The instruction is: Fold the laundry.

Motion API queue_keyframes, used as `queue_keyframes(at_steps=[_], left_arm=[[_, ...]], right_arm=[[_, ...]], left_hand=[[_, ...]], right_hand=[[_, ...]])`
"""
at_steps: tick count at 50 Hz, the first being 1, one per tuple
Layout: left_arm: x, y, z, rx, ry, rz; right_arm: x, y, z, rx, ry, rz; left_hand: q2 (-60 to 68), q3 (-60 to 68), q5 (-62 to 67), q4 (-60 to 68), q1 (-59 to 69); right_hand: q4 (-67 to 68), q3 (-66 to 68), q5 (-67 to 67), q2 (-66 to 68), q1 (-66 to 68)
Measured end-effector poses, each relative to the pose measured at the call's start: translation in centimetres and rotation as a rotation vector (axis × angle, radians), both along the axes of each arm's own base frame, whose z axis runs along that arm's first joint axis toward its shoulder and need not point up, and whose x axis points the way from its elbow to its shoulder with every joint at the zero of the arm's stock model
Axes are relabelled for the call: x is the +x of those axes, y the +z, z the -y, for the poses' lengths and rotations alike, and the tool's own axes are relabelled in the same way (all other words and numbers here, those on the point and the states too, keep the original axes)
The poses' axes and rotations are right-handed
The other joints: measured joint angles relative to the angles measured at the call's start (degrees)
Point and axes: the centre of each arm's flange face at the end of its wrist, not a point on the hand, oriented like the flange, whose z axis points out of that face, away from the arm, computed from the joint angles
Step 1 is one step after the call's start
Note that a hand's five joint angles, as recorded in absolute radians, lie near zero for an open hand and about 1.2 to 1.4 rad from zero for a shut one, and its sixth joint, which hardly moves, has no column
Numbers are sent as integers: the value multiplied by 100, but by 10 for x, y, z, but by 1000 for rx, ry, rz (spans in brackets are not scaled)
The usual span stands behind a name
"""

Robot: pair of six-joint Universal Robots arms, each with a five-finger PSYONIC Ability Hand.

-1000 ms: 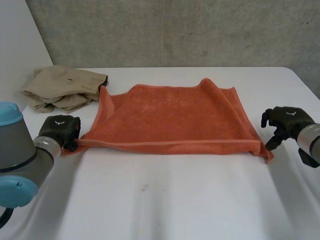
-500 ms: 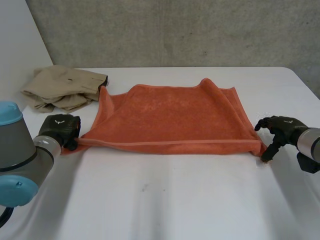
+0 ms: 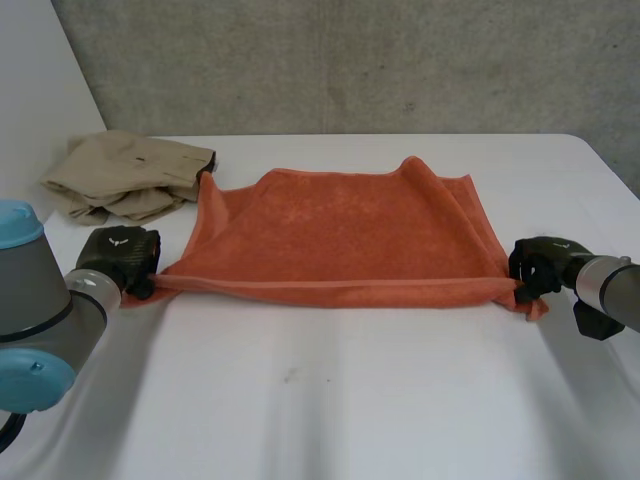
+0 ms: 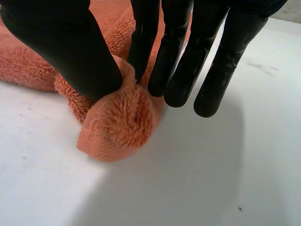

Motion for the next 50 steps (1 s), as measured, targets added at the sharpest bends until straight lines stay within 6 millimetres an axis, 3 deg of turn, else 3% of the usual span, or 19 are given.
queue_keyframes(at_steps=[4,9,12,13,15,16,22,27,31,37,44,50], left_arm=[[0,4,-2,-7,-4,5],[-1,20,-10,-38,-19,29],[-1,25,-14,-49,-26,44],[1,34,-22,-72,-40,88],[1,38,-26,-80,-47,114],[4,45,-36,-98,-68,188],[12,50,-74,-89,-151,436],[15,41,-101,-38,-227,576],[15,37,-110,-23,-263,617],[0,32,-99,-80,-294,603],[-22,29,-72,-148,-290,521],[-32,40,-53,-193,-265,445]], right_arm=[[-1,14,-5,-9,20,5],[-1,54,-22,-84,123,-38],[-2,63,-28,-104,156,-61],[-5,81,-44,-136,230,-140],[-7,85,-50,-140,255,-173],[-14,95,-65,-138,317,-271],[-34,103,-106,-44,459,-526],[-44,99,-123,23,509,-621],[-47,94,-128,46,518,-638],[-38,83,-123,18,487,-599],[-12,78,-111,-68,387,-445],[0,76,-108,-85,292,-289]], left_hand=[[0,0,0,0,0],[0,0,0,1,0],[0,0,0,1,0],[0,0,0,2,0],[0,0,0,2,0],[0,0,0,2,0],[0,1,0,3,0],[2,1,0,3,0],[2,1,0,3,0],[4,1,0,5,0],[5,2,0,5,0],[5,2,0,5,0]], right_hand=[[1,-1,50,0,121],[2,-1,63,0,275],[2,-1,63,0,275],[3,-1,64,0,275],[3,-1,64,0,275],[4,-1,64,0,275],[5,0,63,0,327],[5,0,64,0,327],[5,-1,65,0,327],[5,0,65,0,327],[-3521,-3530,-3287,-3418,-2583],[-4400,-4356,-4203,-4238,-3276]])
